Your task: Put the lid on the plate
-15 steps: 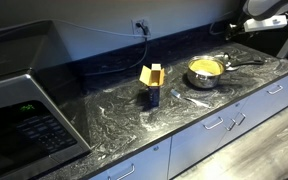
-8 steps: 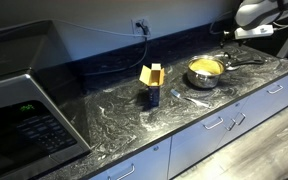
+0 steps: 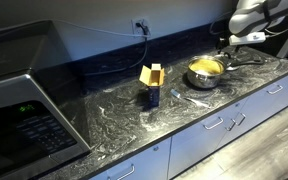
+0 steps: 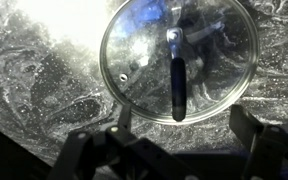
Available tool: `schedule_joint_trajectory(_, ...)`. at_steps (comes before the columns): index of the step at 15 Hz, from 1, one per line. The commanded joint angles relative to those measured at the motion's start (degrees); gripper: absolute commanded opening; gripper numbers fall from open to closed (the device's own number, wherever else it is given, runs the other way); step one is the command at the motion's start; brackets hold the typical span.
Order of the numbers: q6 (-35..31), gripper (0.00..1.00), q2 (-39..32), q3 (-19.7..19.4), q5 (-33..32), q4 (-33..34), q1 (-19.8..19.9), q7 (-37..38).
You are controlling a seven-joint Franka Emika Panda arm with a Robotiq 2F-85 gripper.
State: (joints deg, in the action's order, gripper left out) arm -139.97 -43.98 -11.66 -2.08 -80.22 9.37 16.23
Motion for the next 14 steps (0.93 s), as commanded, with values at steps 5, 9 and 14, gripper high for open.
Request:
schedule_joint_trajectory(5,8.73,0.71,-2.83,-0.25,1.15,5.09,0.29,1.11)
schedule_joint_trajectory(9,10.42,0.4,-3.3,-0.19,1.06,6.35,0.36,1.17)
schedule_joint_trajectory(14,10.56,0.02,-2.86,-0.27,0.84,6.49,0.31,1.09)
